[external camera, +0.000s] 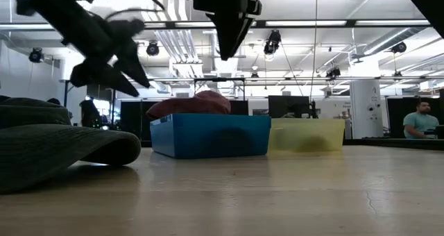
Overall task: Pick & Place hat
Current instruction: Put the red cap into the blue bin
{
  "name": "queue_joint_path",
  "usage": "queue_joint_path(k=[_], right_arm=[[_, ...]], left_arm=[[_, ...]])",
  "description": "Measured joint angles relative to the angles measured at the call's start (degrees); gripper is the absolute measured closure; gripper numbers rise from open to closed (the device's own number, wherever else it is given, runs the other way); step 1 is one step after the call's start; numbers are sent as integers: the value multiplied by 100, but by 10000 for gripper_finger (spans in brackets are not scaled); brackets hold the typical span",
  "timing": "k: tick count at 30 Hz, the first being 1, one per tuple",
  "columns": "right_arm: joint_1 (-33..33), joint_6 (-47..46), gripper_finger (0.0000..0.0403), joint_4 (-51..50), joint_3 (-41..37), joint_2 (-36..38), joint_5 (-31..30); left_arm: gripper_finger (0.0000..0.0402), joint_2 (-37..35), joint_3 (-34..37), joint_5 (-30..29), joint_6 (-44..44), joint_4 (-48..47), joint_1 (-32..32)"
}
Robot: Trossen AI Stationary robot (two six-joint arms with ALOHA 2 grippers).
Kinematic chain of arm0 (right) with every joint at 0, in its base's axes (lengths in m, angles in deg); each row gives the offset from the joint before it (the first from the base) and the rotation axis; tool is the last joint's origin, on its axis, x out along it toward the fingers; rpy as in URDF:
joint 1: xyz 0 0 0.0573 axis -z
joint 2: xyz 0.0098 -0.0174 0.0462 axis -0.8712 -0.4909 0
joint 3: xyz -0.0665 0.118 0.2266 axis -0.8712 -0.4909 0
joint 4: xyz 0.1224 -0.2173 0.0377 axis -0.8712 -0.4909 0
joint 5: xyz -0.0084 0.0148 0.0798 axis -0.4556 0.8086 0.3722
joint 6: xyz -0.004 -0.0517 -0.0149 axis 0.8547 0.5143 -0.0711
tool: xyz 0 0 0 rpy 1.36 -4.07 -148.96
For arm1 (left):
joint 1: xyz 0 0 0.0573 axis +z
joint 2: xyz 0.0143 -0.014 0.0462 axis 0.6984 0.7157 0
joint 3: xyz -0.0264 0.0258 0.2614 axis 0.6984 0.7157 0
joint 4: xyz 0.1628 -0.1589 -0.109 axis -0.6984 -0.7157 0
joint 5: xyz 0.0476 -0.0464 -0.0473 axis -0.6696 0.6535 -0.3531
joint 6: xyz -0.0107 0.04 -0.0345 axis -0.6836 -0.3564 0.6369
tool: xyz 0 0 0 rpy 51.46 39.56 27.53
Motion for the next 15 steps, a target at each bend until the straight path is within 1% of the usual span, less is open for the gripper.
queue_joint_path(k=[5,8,12,15], right_arm=[[-134,-145,261,-6,0,71,-233],[-215,-322,262,-28,0,154,-279],[-307,-536,268,-117,0,215,-311],[-352,-645,270,-129,0,223,-414]], left_arm=[[216,350,6,618,-1061,108,865],[216,522,7,938,-1599,429,1292],[216,730,7,1164,-2101,1064,1678],[216,950,7,1216,-2402,1441,1854]])
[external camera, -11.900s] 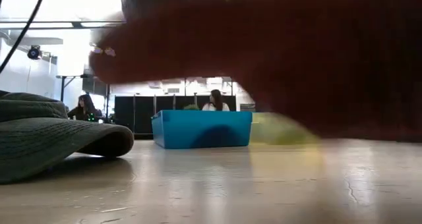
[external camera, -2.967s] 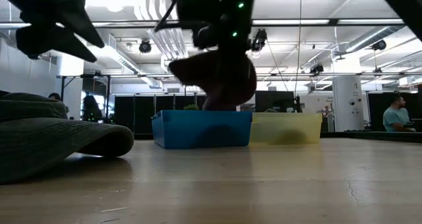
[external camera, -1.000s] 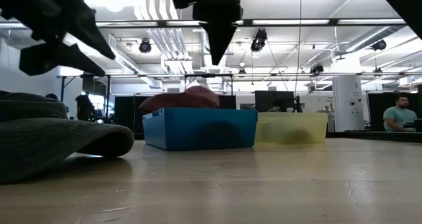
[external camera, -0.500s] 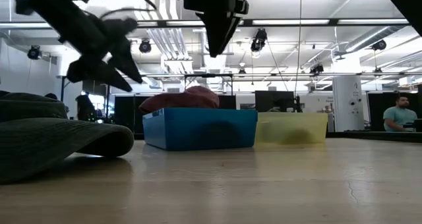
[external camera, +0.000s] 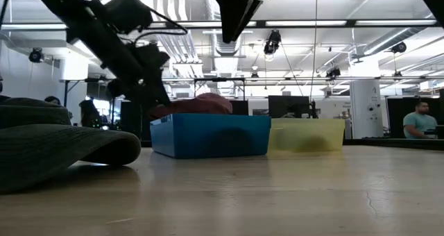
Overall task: Pick & Place hat
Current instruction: Put the red cap into the blue bin
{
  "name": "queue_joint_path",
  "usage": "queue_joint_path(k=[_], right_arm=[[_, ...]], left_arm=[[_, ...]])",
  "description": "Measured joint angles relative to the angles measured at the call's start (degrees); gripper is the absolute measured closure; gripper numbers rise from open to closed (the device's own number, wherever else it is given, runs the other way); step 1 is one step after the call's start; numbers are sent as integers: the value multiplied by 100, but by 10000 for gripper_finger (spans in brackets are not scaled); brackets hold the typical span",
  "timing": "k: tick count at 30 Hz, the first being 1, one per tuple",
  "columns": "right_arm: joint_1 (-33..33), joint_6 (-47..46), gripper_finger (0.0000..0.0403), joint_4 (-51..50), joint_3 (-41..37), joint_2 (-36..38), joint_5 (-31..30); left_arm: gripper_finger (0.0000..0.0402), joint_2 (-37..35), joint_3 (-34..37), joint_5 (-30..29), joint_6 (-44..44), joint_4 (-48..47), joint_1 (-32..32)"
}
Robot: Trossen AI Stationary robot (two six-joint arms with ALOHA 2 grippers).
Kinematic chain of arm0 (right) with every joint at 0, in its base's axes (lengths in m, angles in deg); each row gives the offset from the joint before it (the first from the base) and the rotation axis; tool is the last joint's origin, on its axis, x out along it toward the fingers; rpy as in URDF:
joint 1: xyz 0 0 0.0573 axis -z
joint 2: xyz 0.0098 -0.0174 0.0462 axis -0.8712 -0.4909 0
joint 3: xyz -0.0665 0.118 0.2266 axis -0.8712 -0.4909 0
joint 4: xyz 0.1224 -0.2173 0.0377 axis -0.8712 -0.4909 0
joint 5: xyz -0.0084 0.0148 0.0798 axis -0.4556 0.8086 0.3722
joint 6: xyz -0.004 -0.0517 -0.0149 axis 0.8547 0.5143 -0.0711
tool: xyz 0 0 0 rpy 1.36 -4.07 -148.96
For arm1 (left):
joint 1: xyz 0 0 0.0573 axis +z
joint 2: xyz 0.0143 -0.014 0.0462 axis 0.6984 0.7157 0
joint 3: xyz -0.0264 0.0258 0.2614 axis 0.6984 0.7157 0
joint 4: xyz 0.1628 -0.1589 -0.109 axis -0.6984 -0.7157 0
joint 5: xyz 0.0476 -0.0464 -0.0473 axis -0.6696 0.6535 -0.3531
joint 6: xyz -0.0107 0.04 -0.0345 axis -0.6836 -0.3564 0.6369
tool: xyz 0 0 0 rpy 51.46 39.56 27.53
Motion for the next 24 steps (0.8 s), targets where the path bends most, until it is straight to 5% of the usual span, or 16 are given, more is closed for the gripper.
queue_joint_path(k=[13,24], right_arm=[[-41,3,271,1,-11,0,-1],[0,188,273,1,-22,0,40]], left_arm=[[216,1182,-189,350,-1047,1560,278],[216,487,-216,350,-1169,-437,339]])
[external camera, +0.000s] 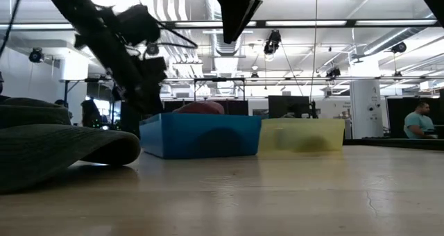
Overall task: Pick & Place hat
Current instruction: Put the red cap into the blue bin, then put the black cap into the yellow bin
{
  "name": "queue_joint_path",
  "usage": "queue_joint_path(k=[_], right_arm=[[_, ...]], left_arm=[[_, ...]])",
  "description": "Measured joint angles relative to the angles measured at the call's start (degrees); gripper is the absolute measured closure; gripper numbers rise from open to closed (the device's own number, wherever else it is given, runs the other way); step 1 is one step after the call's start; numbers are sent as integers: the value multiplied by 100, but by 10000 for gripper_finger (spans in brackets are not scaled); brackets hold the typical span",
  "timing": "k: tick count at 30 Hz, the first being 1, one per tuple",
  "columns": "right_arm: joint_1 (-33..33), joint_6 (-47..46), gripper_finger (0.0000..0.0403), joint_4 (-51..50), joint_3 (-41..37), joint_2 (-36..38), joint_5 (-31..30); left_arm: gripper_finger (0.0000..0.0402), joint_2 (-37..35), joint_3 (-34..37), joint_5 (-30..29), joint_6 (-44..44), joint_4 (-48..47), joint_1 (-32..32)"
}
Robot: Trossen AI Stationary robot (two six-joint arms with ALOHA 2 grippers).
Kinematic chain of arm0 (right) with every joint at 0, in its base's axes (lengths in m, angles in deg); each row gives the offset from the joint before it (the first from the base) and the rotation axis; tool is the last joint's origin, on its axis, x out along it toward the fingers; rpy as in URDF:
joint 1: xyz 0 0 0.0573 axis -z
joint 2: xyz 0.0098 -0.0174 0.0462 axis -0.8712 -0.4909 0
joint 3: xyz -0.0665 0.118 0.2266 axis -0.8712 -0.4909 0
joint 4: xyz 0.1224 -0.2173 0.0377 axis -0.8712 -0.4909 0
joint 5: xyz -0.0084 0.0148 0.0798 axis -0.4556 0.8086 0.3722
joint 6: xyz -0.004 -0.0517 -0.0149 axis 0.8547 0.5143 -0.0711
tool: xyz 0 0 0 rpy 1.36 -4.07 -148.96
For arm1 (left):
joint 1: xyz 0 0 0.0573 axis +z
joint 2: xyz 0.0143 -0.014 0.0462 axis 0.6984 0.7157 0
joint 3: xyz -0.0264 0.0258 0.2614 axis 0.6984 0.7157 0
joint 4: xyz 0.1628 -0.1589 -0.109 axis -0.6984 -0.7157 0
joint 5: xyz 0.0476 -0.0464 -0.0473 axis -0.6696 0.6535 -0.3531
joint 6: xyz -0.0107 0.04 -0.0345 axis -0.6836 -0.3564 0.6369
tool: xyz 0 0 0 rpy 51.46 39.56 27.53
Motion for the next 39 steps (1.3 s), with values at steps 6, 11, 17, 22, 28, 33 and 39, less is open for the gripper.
queue_joint_path(k=[6,11,17,22,28,33,39], right_arm=[[200,169,275,-2,-1,0,239],[310,477,275,131,-39,0,618],[295,532,275,1143,-384,0,2003],[120,173,275,2388,-1113,0,3047],[-171,-759,275,3848,-2152,-2,3830],[-333,-1852,275,5116,-3073,133,3879],[-427,-3016,278,7399,-4476,452,3877]], left_arm=[[216,-1245,-175,-8,290,-858,0],[216,-2395,-441,212,1065,-2096,-113],[216,-3396,-411,1691,2109,-3408,-748],[216,-3558,-348,1962,3188,-3598,-1876],[216,-2985,-265,1882,4528,-3371,-3431],[216,-2258,-256,1543,5157,-3401,-4441],[216,-1521,-256,1808,5617,-3400,-5120]])
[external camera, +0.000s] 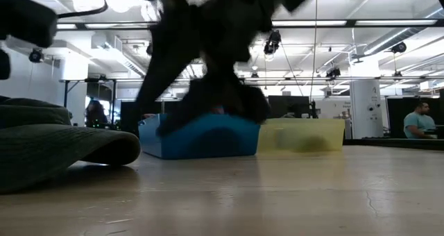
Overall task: Pick & Place hat
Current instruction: Put the black cap into the yellow bin
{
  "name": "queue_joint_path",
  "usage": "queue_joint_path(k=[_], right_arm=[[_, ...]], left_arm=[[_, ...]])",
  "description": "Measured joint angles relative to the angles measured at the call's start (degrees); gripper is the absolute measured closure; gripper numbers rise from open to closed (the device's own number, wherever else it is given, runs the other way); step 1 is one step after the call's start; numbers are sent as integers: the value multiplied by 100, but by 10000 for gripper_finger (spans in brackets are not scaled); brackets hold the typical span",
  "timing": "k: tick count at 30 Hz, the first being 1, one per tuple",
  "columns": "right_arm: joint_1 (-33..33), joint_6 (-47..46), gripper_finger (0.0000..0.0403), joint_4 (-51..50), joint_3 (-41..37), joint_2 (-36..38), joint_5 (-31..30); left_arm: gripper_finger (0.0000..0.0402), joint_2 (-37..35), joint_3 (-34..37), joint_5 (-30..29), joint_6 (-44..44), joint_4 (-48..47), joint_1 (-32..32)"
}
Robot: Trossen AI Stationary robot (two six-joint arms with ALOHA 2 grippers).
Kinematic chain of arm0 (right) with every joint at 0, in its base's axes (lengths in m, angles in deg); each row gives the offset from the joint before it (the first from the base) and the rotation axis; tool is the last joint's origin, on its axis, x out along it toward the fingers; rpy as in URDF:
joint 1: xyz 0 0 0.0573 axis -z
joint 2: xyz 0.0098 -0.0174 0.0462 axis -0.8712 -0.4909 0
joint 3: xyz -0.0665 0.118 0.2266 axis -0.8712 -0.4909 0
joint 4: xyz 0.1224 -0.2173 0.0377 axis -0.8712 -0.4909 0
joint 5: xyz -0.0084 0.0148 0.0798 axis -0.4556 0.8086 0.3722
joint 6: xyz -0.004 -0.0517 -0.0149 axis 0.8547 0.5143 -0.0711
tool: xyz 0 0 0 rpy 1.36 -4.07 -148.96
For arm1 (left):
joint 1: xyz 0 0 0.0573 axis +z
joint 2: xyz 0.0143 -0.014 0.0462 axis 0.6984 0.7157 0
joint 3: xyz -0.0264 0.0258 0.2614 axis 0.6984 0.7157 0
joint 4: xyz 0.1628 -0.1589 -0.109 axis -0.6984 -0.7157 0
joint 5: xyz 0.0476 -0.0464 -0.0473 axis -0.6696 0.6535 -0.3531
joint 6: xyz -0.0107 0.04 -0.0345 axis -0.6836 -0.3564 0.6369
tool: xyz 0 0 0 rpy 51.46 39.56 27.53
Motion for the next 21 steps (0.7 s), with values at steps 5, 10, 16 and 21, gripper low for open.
queue_joint_path(k=[5,10,16,21], right_arm=[[-127,-1333,279,2836,-1153,77,-393],[-259,-2208,268,4477,-2053,67,-1352],[-279,-2460,253,4643,-2378,98,-1485],[-278,-2246,243,4646,-2314,90,-1444]], left_arm=[[216,409,-2,8,197,70,-312],[216,749,-2,9,208,340,-404],[216,1164,0,9,179,908,-403],[216,1512,0,7,173,1492,-399]])
